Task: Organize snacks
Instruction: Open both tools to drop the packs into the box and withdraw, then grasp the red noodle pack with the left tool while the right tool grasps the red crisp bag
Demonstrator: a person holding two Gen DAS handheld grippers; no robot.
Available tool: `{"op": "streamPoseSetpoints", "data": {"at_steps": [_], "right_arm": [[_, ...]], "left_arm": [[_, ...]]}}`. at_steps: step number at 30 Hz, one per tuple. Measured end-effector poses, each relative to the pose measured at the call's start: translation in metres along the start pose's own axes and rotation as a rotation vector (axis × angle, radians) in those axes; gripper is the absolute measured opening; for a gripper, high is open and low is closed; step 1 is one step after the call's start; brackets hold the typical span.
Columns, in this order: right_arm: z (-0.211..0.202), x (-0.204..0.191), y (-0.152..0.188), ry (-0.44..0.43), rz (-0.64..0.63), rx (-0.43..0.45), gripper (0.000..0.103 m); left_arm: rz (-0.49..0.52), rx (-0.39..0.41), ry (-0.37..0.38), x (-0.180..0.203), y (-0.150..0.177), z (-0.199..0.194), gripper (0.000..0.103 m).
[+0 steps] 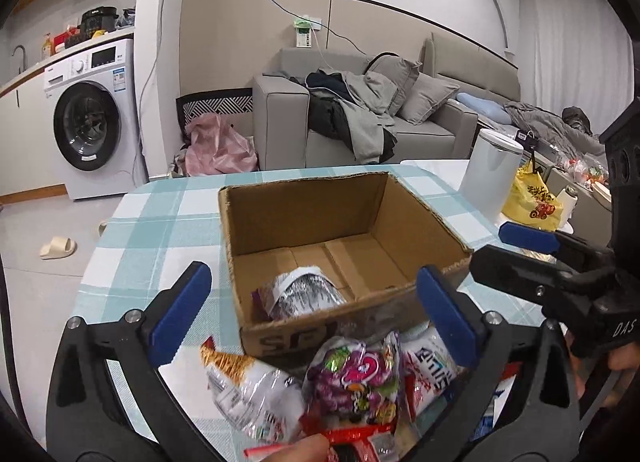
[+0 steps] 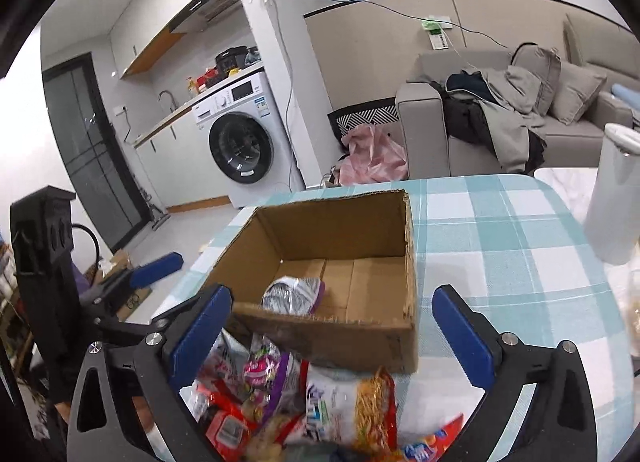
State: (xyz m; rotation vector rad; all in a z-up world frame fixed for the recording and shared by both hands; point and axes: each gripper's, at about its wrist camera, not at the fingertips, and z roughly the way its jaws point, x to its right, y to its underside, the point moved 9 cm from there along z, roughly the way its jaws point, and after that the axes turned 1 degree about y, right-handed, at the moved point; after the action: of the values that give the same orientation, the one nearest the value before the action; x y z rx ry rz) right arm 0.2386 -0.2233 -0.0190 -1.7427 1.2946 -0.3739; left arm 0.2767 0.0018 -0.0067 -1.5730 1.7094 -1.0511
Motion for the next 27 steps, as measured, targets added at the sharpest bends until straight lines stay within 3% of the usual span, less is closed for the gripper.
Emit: {"op": "streamPoseSetpoints", "data": {"at_steps": [18, 27], "right_arm": [[-0.051, 0.016, 0.070, 0.084, -0.068, -0.069, 0.103], [-0.048, 0.021, 0.089, 0.087, -0.079, -0.139, 0.103]], "left_arm": [[-0.060, -0.042, -0.080, -0.014, 0.067, -0.095, 0.102], [-0.062, -0.107, -0.058, 0.001, 0.091, -0.091, 0.102]]}}
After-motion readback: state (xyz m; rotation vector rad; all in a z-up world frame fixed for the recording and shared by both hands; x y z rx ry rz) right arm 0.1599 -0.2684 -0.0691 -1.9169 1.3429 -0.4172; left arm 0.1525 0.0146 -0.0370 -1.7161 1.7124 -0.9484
